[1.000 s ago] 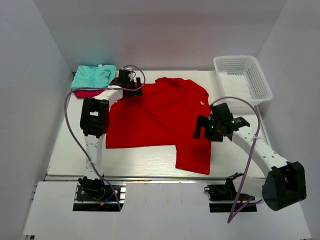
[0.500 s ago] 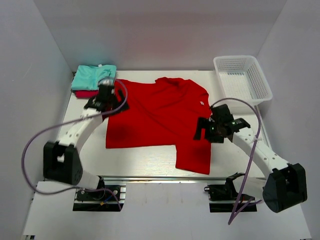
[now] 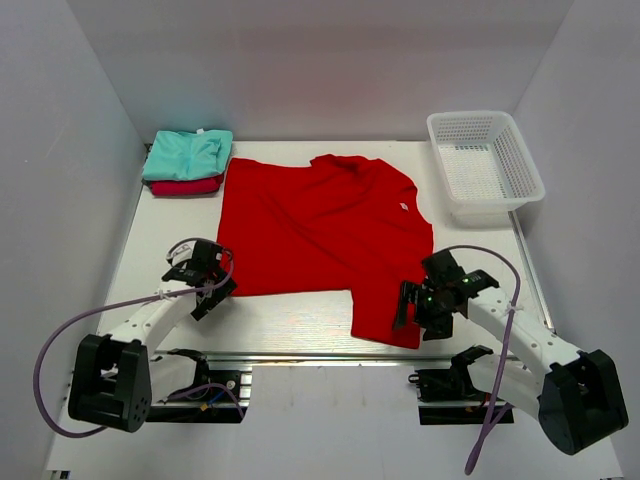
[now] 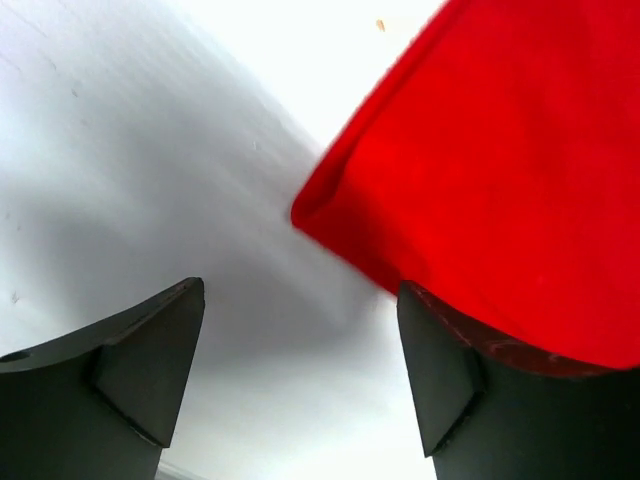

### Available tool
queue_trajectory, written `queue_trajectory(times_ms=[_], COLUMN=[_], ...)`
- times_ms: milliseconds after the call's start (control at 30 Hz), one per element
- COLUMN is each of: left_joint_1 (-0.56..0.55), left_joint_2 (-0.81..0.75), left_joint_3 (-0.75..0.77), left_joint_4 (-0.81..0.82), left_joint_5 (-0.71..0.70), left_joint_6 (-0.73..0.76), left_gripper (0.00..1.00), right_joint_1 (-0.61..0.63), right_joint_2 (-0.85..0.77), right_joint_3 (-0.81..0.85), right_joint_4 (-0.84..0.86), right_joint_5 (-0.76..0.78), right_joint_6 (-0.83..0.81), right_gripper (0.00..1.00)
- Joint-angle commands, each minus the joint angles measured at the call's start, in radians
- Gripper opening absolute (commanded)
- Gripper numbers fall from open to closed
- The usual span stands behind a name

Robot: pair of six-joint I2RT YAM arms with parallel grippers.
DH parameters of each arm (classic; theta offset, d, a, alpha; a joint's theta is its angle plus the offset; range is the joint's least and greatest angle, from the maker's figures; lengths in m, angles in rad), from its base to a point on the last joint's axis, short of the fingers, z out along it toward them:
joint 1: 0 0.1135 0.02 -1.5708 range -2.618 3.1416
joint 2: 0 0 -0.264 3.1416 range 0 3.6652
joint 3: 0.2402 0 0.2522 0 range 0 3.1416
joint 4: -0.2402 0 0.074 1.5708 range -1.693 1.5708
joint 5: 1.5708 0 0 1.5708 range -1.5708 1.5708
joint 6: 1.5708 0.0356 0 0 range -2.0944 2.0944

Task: Fold and stack the t-shirts
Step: Grap the side of the flattened tshirt closest away from the robot with both arms

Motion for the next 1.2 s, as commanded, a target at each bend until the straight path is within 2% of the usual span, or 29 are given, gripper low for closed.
queue_trajectory(times_ms=[0,67,100,167,200,267,300,367,400,500,533,600,633,700,767,800,833,900,933,1167], left_joint_1=[0.013,0.022,0.022,0.022,0.022,0.022,0.022,0.022,0.022,0.022,0.022,0.022,0.022,0.022,0.022,0.022,0.022,0.022,0.022,0.022], left_joint_2=[0.038,0.051,0.051,0.06,0.06,0.046,0.036,0.025,0.025,0.025,0.025,0.025,0.025,0.025,0.013,-0.001,-0.016,-0.03,-0.041,-0.082], left_joint_3=[0.011,-0.01,-0.01,-0.021,-0.033,-0.059,-0.068,-0.084,-0.093,-0.093,-0.093,-0.093,-0.093,-0.093,-0.093,-0.104,-0.104,-0.104,-0.104,-0.095], left_joint_4=[0.101,0.147,0.178,0.2,0.212,0.224,0.224,0.244,0.258,0.307,0.319,0.33,0.33,0.341,0.353,0.362,0.362,0.353,0.353,0.344], left_joint_5=[-0.062,-0.038,-0.029,-0.018,-0.018,-0.018,-0.007,0.008,0.008,0.059,0.059,0.07,0.079,0.079,0.103,0.103,0.103,0.103,0.103,0.122], left_joint_6=[-0.049,-0.036,-0.036,-0.027,-0.027,-0.003,-0.003,-0.003,0.011,0.049,0.05,0.069,0.07,0.08,0.08,0.092,0.093,0.093,0.103,0.128], left_gripper=[0.84,0.78,0.68,0.58,0.45,0.33,0.19,0.09,0.0,0.0,0.0,0.0,0.0,0.0,0.0,0.0,0.0,0.0,0.0,0.0], right_joint_1=[0.011,0.021,0.024,0.037,0.039,0.047,0.051,0.057,0.063,0.076,0.074,0.08,0.079,0.076,0.08,0.077,0.076,0.077,0.076,0.077], right_joint_2=[-0.017,-0.013,-0.023,-0.005,-0.002,0.003,0.015,0.029,0.044,0.063,0.07,0.076,0.081,0.087,0.084,0.078,0.076,0.063,0.06,0.029], right_joint_3=[-0.014,-0.028,-0.034,-0.062,-0.071,-0.103,-0.111,-0.126,-0.126,-0.119,-0.115,-0.105,-0.102,-0.096,-0.088,-0.091,-0.114,-0.122,-0.125,-0.109], right_joint_4=[-0.012,-0.009,0.001,0.015,0.043,0.061,0.089,0.129,0.135,0.187,0.193,0.202,0.211,0.218,0.242,0.267,0.28,0.322,0.327,0.35], right_joint_5=[-0.001,-0.009,-0.017,-0.032,-0.038,-0.052,-0.06,-0.06,-0.067,-0.067,-0.06,-0.032,-0.006,0.057,0.147,0.158,0.163,0.163,0.164,0.083], right_joint_6=[0.039,0.045,0.044,0.052,0.055,0.062,0.067,0.07,0.073,0.076,0.079,0.101,0.111,0.153,0.191,0.205,0.238,0.253,0.254,0.147], right_gripper=[0.9,0.9,0.9,0.9,0.9,0.9,0.9,0.87,0.82,0.75,0.67,0.62,0.54,0.49,0.49,0.45,0.37,0.06,0.0,0.0])
